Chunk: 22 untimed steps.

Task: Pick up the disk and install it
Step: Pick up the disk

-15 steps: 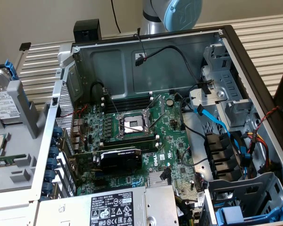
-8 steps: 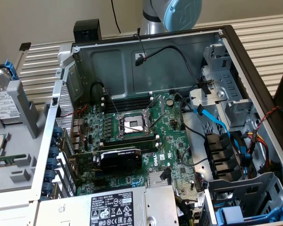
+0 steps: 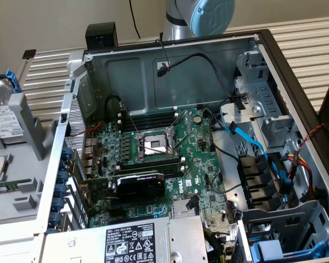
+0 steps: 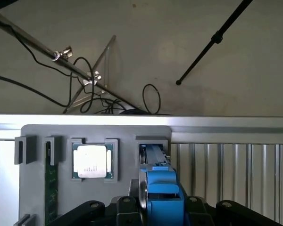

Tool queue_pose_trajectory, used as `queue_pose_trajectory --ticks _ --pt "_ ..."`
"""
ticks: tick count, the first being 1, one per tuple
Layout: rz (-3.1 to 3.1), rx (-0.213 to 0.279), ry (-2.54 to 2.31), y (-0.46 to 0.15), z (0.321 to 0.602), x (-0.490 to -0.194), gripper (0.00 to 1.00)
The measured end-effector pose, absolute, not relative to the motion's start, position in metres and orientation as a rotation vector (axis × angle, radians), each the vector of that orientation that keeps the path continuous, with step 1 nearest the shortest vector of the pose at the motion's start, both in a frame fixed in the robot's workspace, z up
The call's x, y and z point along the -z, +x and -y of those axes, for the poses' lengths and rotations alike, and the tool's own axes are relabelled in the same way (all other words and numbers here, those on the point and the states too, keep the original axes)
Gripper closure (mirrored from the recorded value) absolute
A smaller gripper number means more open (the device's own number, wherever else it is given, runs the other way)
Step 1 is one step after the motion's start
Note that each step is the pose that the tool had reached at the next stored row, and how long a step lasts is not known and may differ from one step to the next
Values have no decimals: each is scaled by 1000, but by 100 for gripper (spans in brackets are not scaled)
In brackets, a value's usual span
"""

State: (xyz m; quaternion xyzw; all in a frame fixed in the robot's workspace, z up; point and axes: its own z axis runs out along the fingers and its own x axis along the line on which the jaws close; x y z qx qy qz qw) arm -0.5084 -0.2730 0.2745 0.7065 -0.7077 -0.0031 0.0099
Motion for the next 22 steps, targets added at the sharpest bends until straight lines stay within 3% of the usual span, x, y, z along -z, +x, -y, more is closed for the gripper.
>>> queue_pose_trajectory --ticks 22 --pt "2209 6 2205 -509 273 -282 63"
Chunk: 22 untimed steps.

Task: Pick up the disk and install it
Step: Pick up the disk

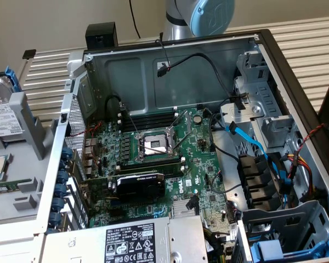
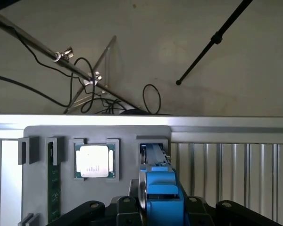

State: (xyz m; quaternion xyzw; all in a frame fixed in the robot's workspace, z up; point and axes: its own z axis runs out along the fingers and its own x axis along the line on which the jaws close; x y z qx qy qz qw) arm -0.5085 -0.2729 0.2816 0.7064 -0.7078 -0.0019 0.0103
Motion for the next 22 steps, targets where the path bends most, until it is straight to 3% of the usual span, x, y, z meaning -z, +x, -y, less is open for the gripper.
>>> queue_pose_trajectory --ticks 22 --pt "2196 -58 2190 -510 269 -331 63"
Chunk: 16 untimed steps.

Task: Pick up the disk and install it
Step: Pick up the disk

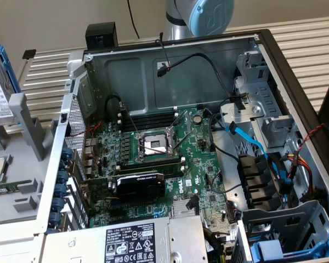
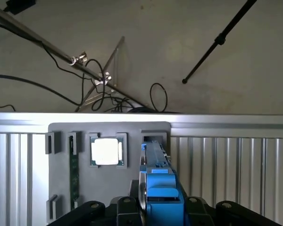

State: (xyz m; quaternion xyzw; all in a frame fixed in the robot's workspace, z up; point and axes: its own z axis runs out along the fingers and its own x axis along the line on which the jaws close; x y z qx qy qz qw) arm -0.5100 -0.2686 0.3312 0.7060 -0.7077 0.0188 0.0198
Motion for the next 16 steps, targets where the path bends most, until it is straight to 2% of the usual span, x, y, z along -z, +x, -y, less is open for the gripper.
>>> queue_pose_trajectory --ticks 16 --pt "2208 -112 2199 -510 262 -377 63"
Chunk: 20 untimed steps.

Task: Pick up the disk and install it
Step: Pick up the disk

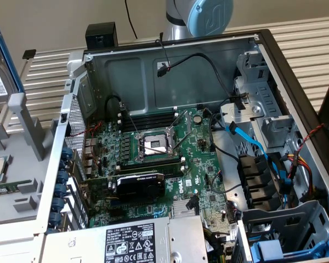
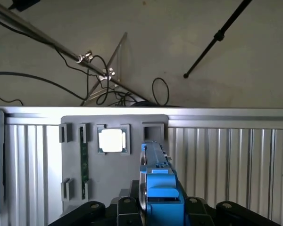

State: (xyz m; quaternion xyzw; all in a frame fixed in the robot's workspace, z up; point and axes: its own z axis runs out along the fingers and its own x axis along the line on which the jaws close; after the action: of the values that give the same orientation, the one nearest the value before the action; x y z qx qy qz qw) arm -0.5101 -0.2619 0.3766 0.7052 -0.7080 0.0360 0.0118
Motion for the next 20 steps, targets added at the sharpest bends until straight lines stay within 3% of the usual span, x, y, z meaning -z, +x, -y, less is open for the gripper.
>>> queue_pose_trajectory --ticks 20 --pt "2216 -123 2206 -461 262 -434 63"
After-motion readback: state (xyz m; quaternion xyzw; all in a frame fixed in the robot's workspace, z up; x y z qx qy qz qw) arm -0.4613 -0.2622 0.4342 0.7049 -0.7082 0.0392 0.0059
